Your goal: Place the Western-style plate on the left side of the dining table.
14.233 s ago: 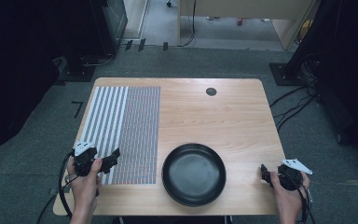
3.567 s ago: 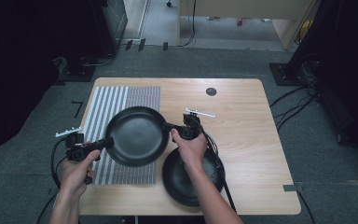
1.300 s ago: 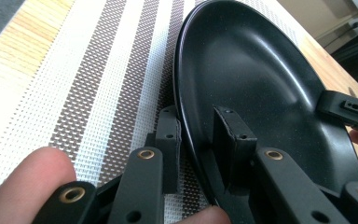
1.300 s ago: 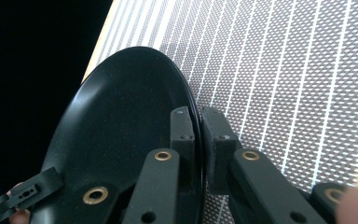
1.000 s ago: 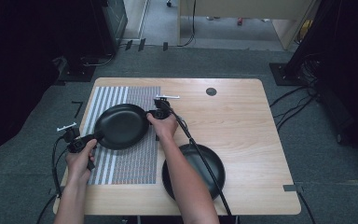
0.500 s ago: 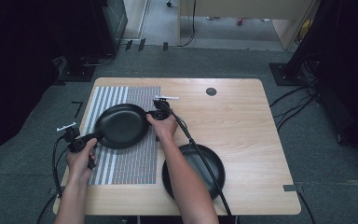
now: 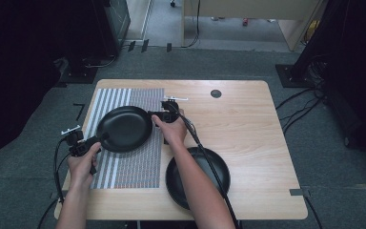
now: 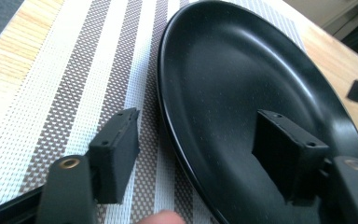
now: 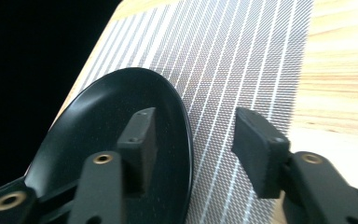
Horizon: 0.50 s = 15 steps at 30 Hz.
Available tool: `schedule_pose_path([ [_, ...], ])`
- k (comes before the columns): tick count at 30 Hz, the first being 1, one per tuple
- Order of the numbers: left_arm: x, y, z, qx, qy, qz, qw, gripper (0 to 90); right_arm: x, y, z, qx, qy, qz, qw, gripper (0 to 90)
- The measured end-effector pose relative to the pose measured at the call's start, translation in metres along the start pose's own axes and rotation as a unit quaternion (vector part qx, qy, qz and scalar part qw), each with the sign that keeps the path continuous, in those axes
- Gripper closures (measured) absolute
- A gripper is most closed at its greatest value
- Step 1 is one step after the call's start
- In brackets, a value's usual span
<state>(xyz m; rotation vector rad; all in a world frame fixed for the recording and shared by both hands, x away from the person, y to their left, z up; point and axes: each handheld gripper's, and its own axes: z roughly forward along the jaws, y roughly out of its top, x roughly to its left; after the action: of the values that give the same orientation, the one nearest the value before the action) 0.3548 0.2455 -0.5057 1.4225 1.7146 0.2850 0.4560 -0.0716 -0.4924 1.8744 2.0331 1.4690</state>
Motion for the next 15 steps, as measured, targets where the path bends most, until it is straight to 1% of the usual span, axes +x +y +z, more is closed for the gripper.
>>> schedule_pose_path([
  [1, -0.002, 0.000, -0.003, 0.002, 0.002, 0.004, 1.0000, 28.8, 0.000, -0.001, -0.003, -0.003, 0.000, -0.001, 1.0000, 46.8],
  [3, -0.005, 0.000, -0.008, 0.009, 0.000, 0.007, 0.9999, 25.1, 0.001, -0.003, -0.012, -0.018, -0.006, -0.014, 0.9997, 42.1],
  [5, -0.009, -0.001, -0.013, 0.013, 0.001, 0.015, 0.9998, 20.5, 0.006, -0.006, -0.023, -0.018, -0.015, -0.041, 0.9989, 39.3],
  [8, -0.016, -0.002, -0.020, 0.014, -0.002, 0.028, 0.9995, 17.4, 0.011, -0.008, -0.036, -0.014, -0.017, -0.055, 0.9983, 38.6],
  [10, -0.020, -0.004, -0.025, 0.013, 0.000, 0.034, 0.9993, 15.1, 0.014, -0.009, -0.044, -0.004, -0.012, -0.069, 0.9976, 38.0],
  [14, -0.031, -0.009, -0.033, 0.009, -0.004, 0.046, 0.9989, 13.3, 0.020, -0.011, -0.059, -0.006, 0.014, -0.088, 0.9960, 33.0],
  [15, -0.035, -0.011, -0.036, 0.007, -0.009, 0.050, 0.9987, 13.0, 0.021, -0.012, -0.062, -0.006, 0.019, -0.091, 0.9957, 31.8],
])
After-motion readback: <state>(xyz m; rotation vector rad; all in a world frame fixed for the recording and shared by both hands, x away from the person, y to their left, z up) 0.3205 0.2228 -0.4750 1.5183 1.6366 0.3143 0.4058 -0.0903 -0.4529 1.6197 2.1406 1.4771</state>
